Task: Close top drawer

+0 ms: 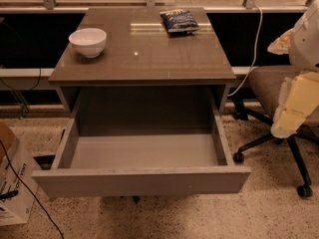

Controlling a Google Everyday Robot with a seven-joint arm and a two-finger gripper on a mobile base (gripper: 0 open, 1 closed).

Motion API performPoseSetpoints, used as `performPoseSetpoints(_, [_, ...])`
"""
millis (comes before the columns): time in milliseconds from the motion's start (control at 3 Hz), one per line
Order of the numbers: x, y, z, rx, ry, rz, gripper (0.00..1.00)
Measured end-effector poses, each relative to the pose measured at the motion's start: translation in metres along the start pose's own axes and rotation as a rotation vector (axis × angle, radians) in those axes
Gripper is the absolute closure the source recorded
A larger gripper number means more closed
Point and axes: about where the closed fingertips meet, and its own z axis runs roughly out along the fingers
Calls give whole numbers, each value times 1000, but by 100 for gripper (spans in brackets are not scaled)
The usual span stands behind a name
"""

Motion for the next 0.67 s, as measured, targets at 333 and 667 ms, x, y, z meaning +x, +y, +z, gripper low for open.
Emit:
performPoseSetpoints(333, [0, 0, 0, 0, 0, 0, 0])
performPoseSetpoints(667, [-8, 4, 6, -8, -10, -36, 27])
